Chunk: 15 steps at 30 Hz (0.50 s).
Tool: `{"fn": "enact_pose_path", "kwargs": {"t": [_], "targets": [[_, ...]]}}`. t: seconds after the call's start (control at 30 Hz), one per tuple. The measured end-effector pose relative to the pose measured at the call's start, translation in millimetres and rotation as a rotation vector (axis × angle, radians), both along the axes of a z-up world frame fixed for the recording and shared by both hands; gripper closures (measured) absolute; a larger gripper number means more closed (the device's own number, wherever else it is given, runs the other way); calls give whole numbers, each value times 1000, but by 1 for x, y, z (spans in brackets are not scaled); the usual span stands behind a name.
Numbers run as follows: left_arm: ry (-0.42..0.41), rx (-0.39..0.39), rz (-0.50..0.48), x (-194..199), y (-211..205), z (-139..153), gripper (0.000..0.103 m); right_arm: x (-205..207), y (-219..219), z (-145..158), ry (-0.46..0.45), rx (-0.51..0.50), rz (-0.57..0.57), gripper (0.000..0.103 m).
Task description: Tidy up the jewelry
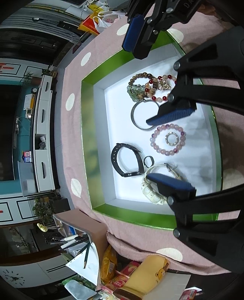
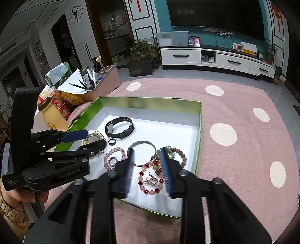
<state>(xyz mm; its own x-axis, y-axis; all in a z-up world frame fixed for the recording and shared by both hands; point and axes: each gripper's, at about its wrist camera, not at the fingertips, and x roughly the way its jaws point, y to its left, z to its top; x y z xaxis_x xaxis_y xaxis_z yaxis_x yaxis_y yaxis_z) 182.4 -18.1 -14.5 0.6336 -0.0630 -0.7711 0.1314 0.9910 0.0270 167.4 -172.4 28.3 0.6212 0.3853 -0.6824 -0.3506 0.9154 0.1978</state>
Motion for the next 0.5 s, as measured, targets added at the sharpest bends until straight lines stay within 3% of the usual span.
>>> {"fn": "enact_pose_path", "kwargs": {"t": [0.07, 0.23, 0.27, 0.3, 0.4, 0.5], "targets": [[-7, 4, 5, -2, 1, 4, 39, -1, -3, 3, -3, -2, -14, 59], [-12, 5, 29, -6, 6, 14, 25, -3, -9, 10, 2, -10, -49, 33], [-12, 6, 38, -7, 7, 17, 17, -4, -10, 12, 5, -13, -56, 31], [-10, 6, 45, -7, 8, 18, 10, -4, -11, 14, 8, -17, -64, 23], [-12, 15, 59, -12, 10, 29, 3, -5, -14, 23, 26, -38, -96, 3], [-16, 54, 80, -16, 11, 45, 2, -4, -16, 31, 51, -57, -118, 1]]}}
